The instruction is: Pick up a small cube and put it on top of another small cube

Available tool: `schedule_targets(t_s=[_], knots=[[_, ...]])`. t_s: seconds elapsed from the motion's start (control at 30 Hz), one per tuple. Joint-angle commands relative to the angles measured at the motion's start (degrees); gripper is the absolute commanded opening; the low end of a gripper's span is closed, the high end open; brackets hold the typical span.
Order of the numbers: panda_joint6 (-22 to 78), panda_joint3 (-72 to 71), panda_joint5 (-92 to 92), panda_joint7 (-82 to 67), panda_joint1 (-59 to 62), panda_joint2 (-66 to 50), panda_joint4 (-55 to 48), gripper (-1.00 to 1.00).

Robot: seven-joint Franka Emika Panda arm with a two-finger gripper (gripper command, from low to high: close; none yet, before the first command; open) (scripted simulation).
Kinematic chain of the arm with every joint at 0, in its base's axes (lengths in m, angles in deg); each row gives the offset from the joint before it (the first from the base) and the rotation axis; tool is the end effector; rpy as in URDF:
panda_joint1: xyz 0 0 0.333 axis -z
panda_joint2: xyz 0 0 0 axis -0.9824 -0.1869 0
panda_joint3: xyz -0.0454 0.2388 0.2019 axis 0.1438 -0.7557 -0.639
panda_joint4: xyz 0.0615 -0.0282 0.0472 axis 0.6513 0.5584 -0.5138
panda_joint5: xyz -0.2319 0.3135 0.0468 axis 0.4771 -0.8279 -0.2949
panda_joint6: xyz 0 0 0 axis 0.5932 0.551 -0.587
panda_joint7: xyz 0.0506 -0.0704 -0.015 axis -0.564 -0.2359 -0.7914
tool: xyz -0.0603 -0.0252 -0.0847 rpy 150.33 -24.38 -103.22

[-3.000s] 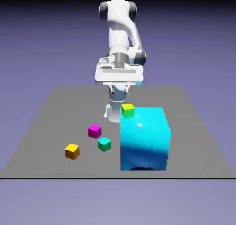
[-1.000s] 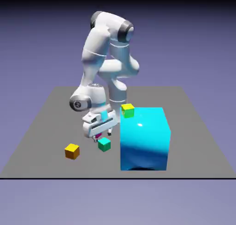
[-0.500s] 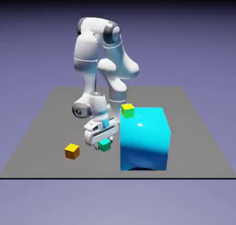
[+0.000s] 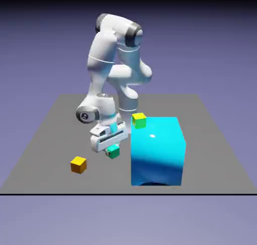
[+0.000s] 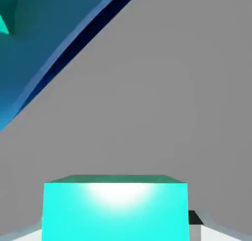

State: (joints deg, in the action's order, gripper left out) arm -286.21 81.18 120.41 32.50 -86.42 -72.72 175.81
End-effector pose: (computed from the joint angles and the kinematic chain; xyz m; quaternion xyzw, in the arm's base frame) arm 0.3097 -0.0914 0.1644 -0.9964 0.0239 -0.0594 0.0562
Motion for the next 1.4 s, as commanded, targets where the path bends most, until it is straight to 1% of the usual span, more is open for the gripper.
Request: schedule_targets(t_s=[0.0,0.17,0.2,1.37], knots=[[-0.73,2.06,0.53,0.8,-2.08,0.18,-0.04,-1.0],[-4.61,12.35,3.39,4.98,-12.45,1.06,-0.22,-1.0],[-3.43,11.27,1.32,5.96,-11.44,1.49,-0.22,-1.0],[48.7,-44.11,-85.89,41.04,41.02,18.18,0.1,-1.0]])
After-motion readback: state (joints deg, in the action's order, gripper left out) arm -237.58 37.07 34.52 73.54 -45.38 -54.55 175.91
